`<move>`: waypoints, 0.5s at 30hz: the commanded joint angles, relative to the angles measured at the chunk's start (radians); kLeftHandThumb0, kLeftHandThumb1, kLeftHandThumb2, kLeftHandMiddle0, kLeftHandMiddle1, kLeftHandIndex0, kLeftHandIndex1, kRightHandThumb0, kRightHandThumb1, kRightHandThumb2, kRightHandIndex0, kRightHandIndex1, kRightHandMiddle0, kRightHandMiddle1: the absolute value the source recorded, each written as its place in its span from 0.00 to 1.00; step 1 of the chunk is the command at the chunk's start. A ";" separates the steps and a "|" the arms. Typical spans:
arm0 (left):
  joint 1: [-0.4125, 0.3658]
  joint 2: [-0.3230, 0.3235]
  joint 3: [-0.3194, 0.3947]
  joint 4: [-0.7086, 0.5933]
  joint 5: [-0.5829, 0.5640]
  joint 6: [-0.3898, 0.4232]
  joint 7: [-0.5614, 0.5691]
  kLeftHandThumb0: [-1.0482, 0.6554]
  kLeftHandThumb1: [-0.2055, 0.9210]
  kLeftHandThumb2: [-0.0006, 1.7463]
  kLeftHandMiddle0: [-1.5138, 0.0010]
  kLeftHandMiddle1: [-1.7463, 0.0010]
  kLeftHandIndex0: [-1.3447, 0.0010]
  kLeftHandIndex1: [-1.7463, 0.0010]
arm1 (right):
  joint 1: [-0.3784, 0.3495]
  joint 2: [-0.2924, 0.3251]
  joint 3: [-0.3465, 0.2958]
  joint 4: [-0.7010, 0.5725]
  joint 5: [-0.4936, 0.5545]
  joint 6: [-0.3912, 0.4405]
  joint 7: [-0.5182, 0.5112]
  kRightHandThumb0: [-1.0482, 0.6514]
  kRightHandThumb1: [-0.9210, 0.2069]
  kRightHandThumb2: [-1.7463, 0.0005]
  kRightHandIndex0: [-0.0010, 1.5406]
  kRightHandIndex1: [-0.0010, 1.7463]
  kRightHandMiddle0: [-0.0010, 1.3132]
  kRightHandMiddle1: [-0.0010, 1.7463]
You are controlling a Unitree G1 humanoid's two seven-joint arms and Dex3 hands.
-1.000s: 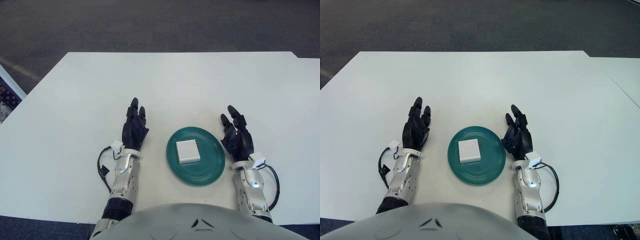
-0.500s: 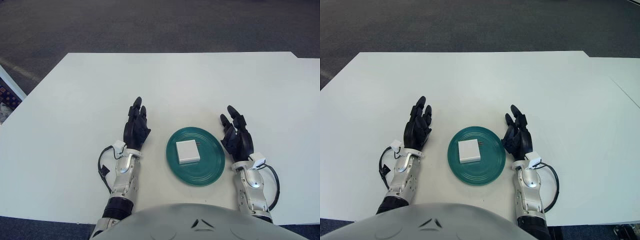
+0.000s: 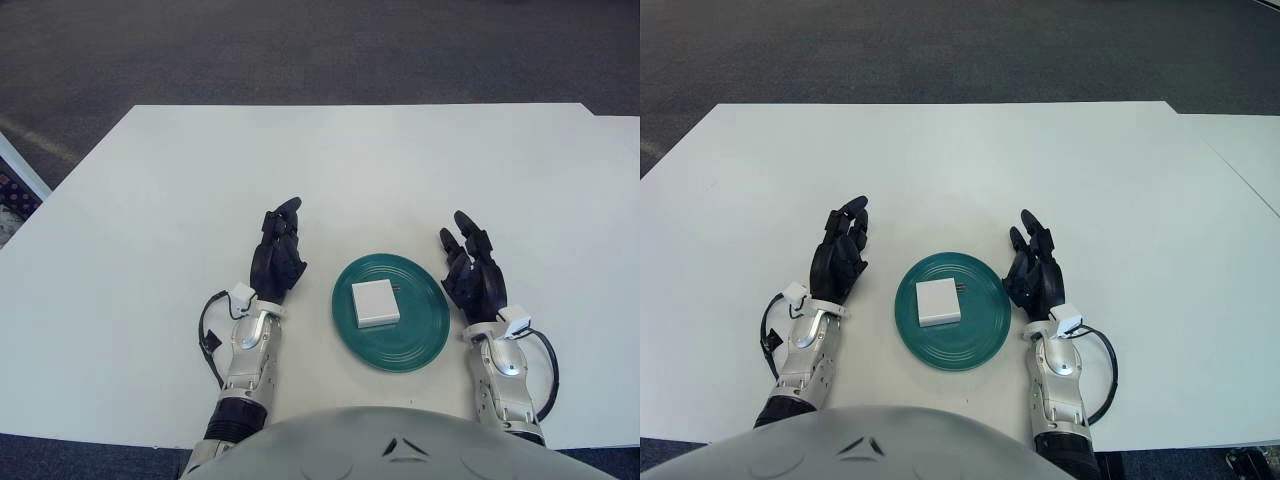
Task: Put the charger into the plate.
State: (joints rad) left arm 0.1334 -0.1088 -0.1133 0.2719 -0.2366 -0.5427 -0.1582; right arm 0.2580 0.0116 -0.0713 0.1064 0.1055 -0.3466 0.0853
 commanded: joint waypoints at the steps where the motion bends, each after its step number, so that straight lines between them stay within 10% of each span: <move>1: 0.187 -0.017 0.002 0.078 0.129 -0.085 0.078 0.00 1.00 0.48 0.91 0.98 1.00 0.66 | 0.091 0.000 -0.006 0.072 -0.018 0.031 -0.013 0.11 0.00 0.44 0.12 0.00 0.00 0.24; 15: 0.219 0.006 0.007 -0.016 0.226 0.006 0.131 0.01 1.00 0.51 0.96 1.00 1.00 0.78 | 0.098 -0.017 -0.025 0.045 -0.030 0.009 -0.038 0.11 0.00 0.45 0.08 0.00 0.00 0.21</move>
State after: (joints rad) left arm 0.2403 -0.1098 -0.1216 0.1960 -0.0090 -0.5877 -0.0478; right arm 0.2874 0.0039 -0.0772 0.0956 0.0865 -0.3782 0.0604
